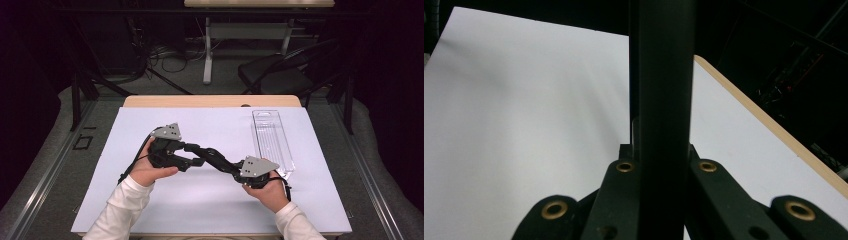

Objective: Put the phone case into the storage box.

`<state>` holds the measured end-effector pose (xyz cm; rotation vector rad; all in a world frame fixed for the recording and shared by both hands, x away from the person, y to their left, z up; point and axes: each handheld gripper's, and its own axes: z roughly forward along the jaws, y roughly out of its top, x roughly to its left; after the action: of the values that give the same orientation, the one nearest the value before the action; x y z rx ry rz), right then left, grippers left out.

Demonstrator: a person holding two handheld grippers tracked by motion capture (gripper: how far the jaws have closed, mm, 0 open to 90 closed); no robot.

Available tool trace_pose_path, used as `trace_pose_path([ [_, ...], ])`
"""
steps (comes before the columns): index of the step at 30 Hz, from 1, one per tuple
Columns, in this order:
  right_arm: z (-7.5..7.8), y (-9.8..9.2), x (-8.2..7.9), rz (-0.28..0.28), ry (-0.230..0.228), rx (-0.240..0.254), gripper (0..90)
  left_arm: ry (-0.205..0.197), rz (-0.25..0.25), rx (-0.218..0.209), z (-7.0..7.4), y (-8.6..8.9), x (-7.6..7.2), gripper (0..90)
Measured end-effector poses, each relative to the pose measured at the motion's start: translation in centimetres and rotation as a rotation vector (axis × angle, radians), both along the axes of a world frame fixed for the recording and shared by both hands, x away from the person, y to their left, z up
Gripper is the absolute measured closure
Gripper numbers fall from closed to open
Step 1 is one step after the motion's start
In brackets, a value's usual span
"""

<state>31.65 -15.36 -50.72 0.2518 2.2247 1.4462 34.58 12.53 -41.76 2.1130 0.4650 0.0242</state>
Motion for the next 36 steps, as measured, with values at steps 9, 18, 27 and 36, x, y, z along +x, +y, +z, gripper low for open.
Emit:
trace_pose_path([
  [9,-0.09,0.22,-0.08,0.023,0.016,0.009,87.7,-0.006,-0.023,-0.008,-0.04,-0.3,-0.19,51.7],
  [18,-0.15,0.38,-0.13,0.04,0.03,0.017,87.7,-0.015,-0.039,-0.02,0.01,-0.48,-0.4,56.8],
  [27,-0.17,0.44,-0.15,0.05,0.039,0.023,87.7,-0.018,-0.055,-0.025,0.06,-0.51,-0.48,61.5],
  [36,-0.18,0.45,-0.14,0.052,0.043,0.025,87.7,-0.018,-0.067,-0.025,0.1,-0.48,-0.53,67.2],
])
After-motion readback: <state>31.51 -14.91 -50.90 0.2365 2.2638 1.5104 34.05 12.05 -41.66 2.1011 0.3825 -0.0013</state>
